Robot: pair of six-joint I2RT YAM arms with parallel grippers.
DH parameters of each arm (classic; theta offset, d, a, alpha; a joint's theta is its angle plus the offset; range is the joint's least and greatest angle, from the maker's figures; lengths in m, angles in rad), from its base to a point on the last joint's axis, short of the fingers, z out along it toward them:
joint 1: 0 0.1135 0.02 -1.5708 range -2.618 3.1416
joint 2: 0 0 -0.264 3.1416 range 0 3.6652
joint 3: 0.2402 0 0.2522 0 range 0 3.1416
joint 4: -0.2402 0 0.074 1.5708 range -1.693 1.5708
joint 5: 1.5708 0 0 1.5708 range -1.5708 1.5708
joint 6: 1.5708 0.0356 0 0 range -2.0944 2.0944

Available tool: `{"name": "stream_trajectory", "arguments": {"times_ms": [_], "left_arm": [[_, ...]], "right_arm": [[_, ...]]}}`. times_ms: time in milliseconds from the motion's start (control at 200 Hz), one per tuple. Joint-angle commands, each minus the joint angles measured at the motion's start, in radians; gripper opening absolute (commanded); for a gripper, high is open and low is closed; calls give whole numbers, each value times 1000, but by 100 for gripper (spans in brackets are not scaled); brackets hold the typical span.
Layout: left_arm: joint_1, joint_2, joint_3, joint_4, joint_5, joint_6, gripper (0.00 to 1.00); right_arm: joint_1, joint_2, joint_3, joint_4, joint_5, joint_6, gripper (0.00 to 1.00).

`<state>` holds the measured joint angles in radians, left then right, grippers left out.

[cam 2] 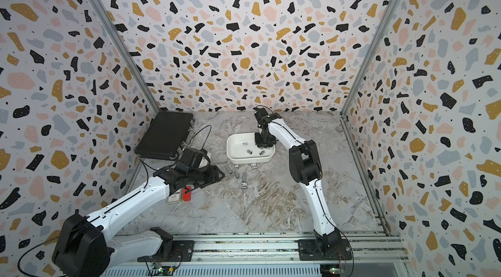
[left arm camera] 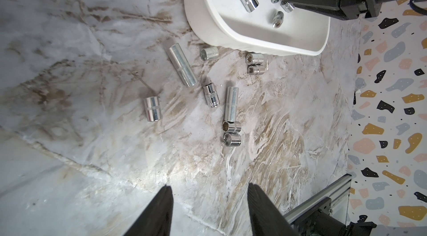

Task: Put the socket on the desktop into the storage box
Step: Place the socket head in the storage box.

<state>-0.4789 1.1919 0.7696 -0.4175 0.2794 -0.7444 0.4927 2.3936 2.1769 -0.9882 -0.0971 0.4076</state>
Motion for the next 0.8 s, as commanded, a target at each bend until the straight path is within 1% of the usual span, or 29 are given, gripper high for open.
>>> {"name": "stream_trajectory", "arguments": {"times_ms": [0,275,501,796], "left_arm": [[5,3,0,23,-9,15,56],[12,5,13,4,-19,25,56],[19,35,35,-24,-19,37,56],[26,72,89,-83,-46,75,57]], "right_arm": [[-5,-50,27,-32,10,2,36],[-1,-144,-50,-12,5,-2,36],[3,-267,-198,60,-15,-6,36],[16,-447,-414,168,-75,-11,42]]}}
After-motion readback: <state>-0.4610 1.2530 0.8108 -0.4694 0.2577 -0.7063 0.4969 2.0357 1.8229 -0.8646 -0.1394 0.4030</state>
